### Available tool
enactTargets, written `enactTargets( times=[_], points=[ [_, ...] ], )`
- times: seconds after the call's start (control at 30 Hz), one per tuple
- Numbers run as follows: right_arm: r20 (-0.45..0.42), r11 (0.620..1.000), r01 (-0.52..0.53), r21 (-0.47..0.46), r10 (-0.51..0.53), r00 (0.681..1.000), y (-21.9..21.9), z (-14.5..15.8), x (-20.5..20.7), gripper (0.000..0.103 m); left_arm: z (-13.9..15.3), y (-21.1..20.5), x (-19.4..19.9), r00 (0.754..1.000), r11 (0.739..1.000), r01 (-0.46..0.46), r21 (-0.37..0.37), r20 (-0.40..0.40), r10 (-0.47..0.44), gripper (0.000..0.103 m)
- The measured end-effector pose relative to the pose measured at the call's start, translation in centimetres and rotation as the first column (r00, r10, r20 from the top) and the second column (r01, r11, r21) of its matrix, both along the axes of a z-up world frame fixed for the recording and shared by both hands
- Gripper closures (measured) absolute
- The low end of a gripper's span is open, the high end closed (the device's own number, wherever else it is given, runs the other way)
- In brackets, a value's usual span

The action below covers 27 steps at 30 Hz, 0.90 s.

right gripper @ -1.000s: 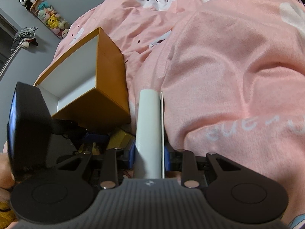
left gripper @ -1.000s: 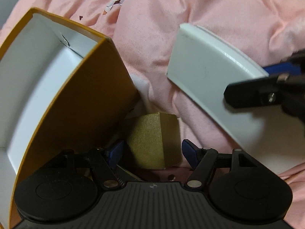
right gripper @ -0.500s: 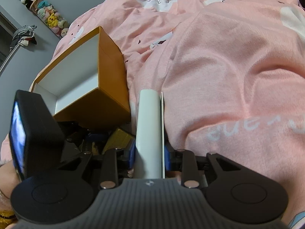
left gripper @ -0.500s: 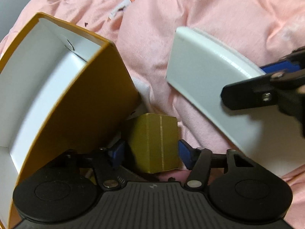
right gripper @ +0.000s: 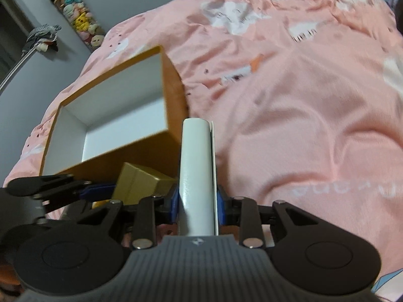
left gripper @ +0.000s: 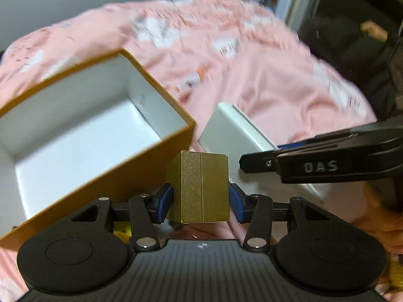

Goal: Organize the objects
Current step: 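Carry the gold box and white box over the orange box with both tools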

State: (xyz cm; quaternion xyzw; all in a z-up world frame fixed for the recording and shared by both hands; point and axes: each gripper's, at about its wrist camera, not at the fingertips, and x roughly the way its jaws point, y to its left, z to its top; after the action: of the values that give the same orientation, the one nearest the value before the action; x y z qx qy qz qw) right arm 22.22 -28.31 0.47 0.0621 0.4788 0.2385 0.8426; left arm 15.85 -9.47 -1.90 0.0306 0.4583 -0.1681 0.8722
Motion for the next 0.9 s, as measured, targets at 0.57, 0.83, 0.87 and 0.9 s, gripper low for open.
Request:
enactTargets(
  times=[0.57, 0.83, 0.87, 0.9],
  points=[
    [0.261, 0.968, -0.228, -0.107, 0.248, 0.933, 11.0, 10.0, -1.0, 0.072, 5.1, 11.7, -0.2, 0.943, 0.949, -0.273, -0.158, 0.150, 0.296, 0.047],
    [0.323, 0.931, -0.264, -0.251, 0.338, 0.884, 17.3, 9.1, 3.0, 0.072, 2.7, 14.7, 3.8, 0.934, 0.933, -0.336, -0.131, 0.084, 0.348, 0.048],
    [0.320, 0.925, -0.262, -0.275, 0.345, 0.882, 18.0, 8.5, 3.8, 0.072, 2.3, 14.9, 4.2, 0.934, 0.932, -0.339, -0.133, 0.076, 0.350, 0.047],
    [0.314, 0.918, -0.263, -0.296, 0.353, 0.881, 18.5, 7.9, 4.4, 0.072, 1.9, 15.0, 4.7, 0.934, 0.931, -0.338, -0.137, 0.069, 0.350, 0.048]
  ],
)
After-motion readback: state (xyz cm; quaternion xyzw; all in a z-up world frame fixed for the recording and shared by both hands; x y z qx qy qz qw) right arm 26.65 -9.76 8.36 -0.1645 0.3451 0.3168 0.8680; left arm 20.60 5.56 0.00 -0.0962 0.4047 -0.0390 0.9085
